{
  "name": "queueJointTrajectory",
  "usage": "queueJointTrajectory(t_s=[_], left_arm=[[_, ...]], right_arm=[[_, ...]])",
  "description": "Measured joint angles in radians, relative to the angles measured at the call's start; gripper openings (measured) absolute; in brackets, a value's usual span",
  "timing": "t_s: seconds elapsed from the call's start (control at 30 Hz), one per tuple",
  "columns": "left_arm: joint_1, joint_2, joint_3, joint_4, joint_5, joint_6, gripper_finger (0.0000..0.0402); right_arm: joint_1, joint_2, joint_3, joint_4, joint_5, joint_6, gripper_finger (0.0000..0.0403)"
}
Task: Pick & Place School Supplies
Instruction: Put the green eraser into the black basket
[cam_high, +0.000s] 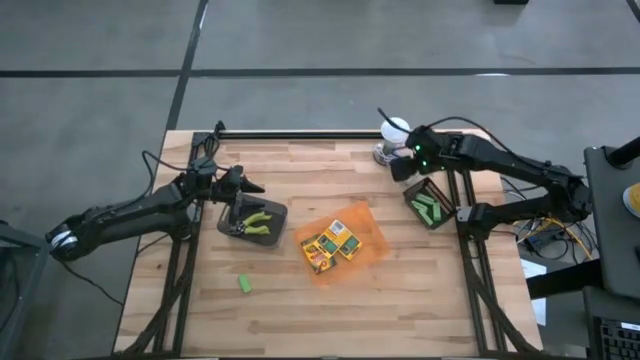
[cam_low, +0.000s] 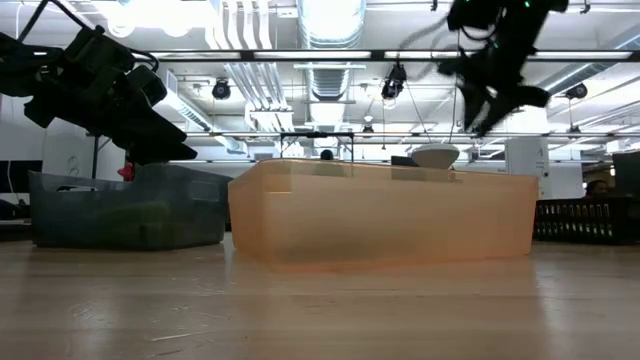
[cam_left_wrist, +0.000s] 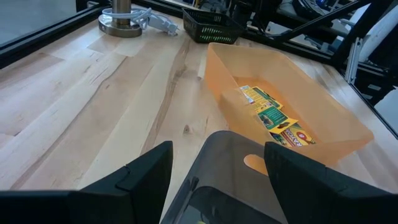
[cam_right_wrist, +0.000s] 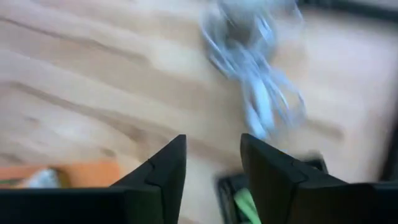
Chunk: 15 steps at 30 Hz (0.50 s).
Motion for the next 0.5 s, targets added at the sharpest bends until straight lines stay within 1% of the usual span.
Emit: queueJointTrajectory(t_s=[0.13, 0.27, 0.33, 0.5], left_arm=[[0.000, 0.000, 0.000, 0.000, 0.000, 0.000, 0.0259], [0.000, 0.000, 0.000, 0.000, 0.000, 0.000, 0.0259], [0.000, 0.000, 0.000, 0.000, 0.000, 0.000, 0.0259], [0.000, 0.000, 0.000, 0.000, 0.000, 0.000, 0.0259]], right_arm=[[0.031, 0.000, 0.069, 0.119, 0.016, -0.143, 0.0163], [0.079, 0.000, 0.101, 0.214, 0.014, -0.252, 0.0180], [0.103, 0.000, 0.111, 0.251, 0.013, -0.275, 0.0188], [0.159, 0.000, 0.108, 0.376, -0.008, -0.258, 0.0203]])
